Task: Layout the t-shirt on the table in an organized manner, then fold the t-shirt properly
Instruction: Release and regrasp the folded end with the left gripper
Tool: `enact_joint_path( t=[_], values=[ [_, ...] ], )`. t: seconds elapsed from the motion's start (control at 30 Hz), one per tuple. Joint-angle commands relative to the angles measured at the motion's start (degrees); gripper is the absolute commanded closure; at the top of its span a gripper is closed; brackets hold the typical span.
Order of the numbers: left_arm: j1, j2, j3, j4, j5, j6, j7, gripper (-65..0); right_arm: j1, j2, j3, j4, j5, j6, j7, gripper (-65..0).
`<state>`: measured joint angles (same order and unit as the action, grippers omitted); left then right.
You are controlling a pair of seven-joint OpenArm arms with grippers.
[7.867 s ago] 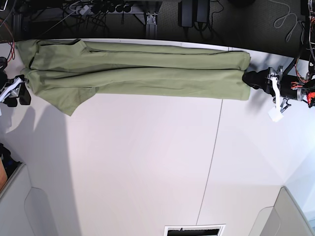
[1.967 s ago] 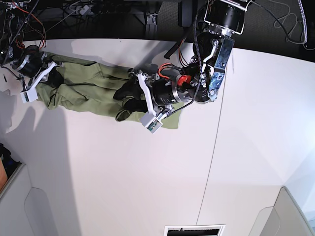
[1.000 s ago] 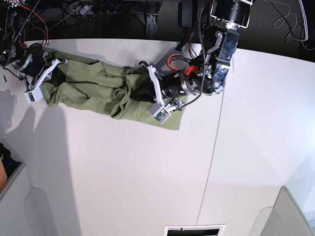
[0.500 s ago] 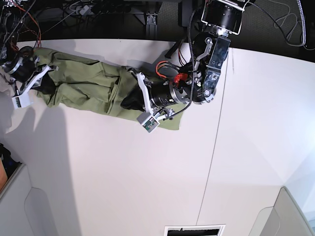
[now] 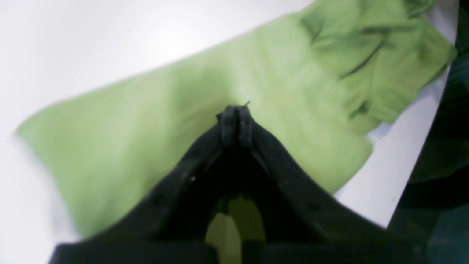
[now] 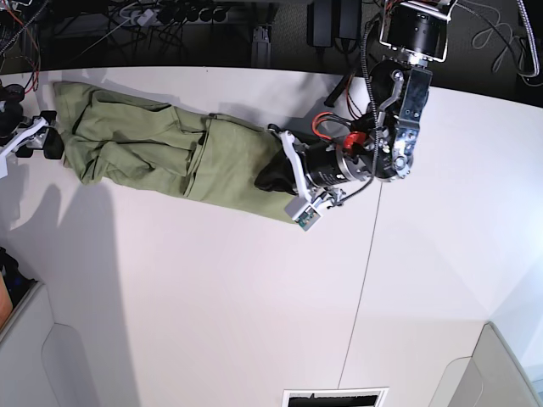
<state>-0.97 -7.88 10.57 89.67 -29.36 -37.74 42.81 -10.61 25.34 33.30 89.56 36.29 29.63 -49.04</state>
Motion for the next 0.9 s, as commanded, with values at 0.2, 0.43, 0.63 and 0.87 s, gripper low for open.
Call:
enact_joint_path(
  t=[0.2,0.43,0.63,0.87],
  values=[
    [-1.0,-0.9,-6.9,1.0,-1.7,-0.4,-0.6,0.0,0.3,0.7,-0.2,-5.4,11.9,3.7,-2.9,-44.1],
    [-1.1,-1.5,-9.9,1.0,-1.8,-0.4,-0.3,0.0,0.3,-3.4,-0.2,-5.4,14.3,4.2,-5.2,-44.1],
    [-1.0,-1.7,-9.9,1.0,-1.6,-0.4,0.0,0.0,0.3,-5.7,-0.3,-5.4,14.3,4.2,-5.2,-43.9],
    [-1.1,-4.0,-13.4,1.0,-2.2,-0.4,0.1,0.0,0.3,-5.7,-0.3,-5.4,14.2,3.8,-4.6,0.0]
  ],
)
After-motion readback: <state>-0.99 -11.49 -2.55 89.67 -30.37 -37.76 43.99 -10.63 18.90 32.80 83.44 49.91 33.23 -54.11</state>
